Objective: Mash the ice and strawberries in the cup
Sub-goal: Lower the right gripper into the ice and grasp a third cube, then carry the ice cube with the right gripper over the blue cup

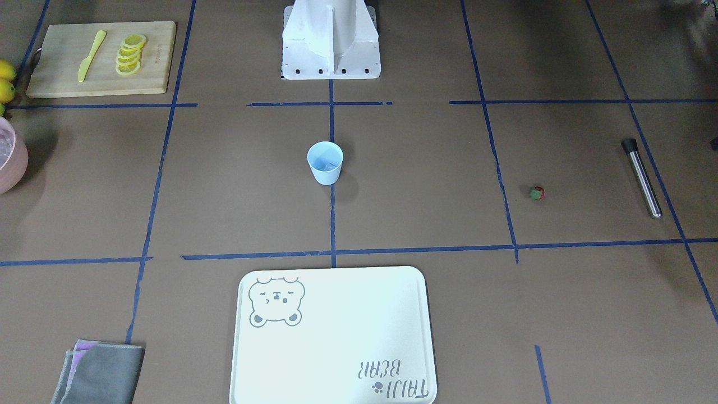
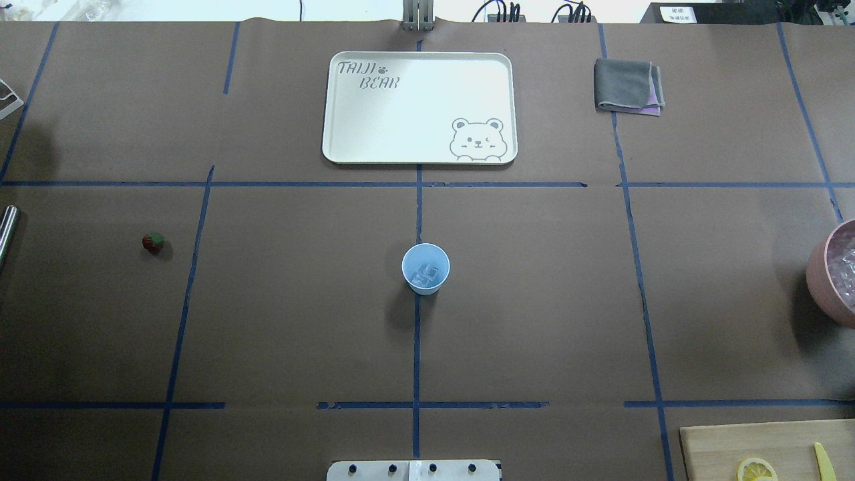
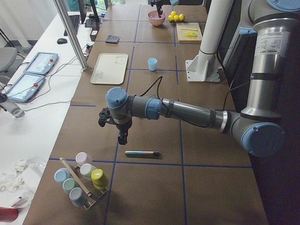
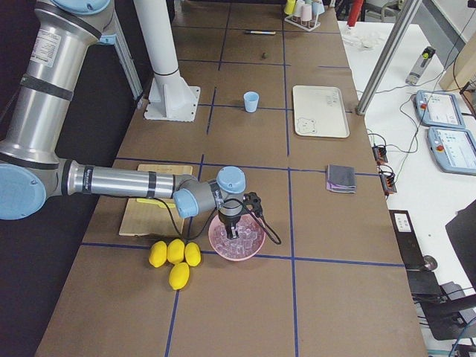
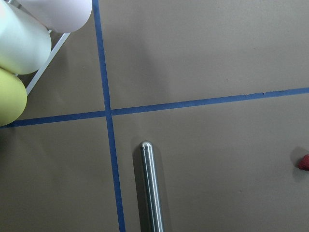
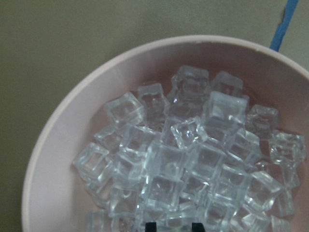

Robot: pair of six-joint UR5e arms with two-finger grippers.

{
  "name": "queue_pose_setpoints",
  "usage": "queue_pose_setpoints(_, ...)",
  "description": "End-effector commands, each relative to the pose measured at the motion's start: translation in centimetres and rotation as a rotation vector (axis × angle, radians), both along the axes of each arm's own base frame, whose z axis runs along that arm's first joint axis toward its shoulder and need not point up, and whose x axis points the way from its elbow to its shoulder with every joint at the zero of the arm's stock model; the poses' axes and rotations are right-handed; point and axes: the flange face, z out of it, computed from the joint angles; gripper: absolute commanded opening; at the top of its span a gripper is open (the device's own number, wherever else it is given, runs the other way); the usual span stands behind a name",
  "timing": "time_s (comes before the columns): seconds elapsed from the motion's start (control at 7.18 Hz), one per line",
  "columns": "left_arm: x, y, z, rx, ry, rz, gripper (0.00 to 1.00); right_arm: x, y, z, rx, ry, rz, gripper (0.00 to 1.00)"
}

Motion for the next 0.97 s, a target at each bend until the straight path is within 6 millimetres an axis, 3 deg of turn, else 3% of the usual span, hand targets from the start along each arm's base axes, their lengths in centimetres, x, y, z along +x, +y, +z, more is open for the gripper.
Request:
queue_pose_setpoints(0.0,0.0,0.0,0.1,-0.001,0.0,0.0,1.0,1.3,-0.7,-3.9,0.015,-0.09,0.029,0.0)
queue_pose_setpoints(0.14,0.0,0.0,0.1,-0.001,0.0,0.0,1.0,2.3,-0.9,-7.1,0.041,-0.107,0.055,0.0)
queue_pose_setpoints(0.28,0.0,0.0,0.1,-0.003,0.0,0.0,1.0,2.3,-2.4,-11.6,0.056,-0.115,0.066,0.0)
queue_pose_setpoints(0.56,0.0,0.2,0.3,-0.006,0.0,0.0,1.0,0.1,-10.7,-22.9,0.051,-0.118,0.087,0.0)
queue_pose_setpoints(0.7,0.0,0.2,0.4,-0.009,-0.001,0.0,1.0,-2.9,-13.7,-28.8,0.044,-0.123,0.067,0.0)
queue_pose_setpoints(0.84,0.0,0.2,0.7,-0.012,-0.001,0.001,1.0,-9.0,-14.7,-34.7,0.0,-0.152,0.075,0.0)
